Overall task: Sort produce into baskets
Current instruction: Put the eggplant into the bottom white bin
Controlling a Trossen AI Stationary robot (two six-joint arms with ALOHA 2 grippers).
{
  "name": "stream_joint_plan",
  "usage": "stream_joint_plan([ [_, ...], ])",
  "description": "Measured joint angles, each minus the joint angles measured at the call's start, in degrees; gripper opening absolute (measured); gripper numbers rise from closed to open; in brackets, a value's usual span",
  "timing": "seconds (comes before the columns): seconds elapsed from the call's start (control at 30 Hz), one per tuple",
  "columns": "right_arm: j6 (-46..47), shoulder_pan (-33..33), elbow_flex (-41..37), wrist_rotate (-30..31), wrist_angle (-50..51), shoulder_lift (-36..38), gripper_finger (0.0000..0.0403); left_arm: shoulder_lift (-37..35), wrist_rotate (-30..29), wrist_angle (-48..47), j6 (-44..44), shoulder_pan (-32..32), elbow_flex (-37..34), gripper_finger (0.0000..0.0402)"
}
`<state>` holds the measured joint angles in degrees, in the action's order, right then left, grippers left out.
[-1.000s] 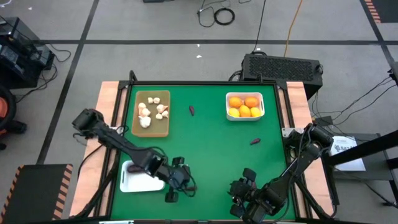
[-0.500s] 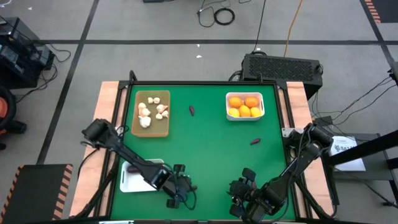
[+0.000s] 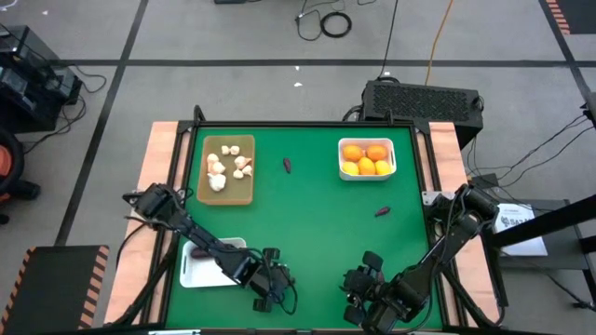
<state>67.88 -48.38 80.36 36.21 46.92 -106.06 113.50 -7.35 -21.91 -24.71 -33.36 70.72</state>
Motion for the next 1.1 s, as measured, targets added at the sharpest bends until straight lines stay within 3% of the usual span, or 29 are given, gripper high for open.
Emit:
stream_joint_plan([
  [0.2,0.0,0.0,0.0,0.0,0.0,0.0,0.0144,0.3,0.2,0.0,0.1,0.0,0.0,0.0176],
  [0.67,0.0,0.0,0.0,0.0,-0.2,0.0,0.0144,-0.4,1.6,-1.4,-0.1,1.3,0.0,0.0059],
  [0.93,0.0,0.0,0.0,0.0,-0.3,0.0,0.0144,-7.6,6.9,-3.8,-0.5,1.9,-0.1,0.0038],
  [1.1,0.0,0.0,0.0,0.0,-0.3,0.0,0.0144,-14.7,7.1,-14.1,-3.3,0.5,-0.1,0.0037],
])
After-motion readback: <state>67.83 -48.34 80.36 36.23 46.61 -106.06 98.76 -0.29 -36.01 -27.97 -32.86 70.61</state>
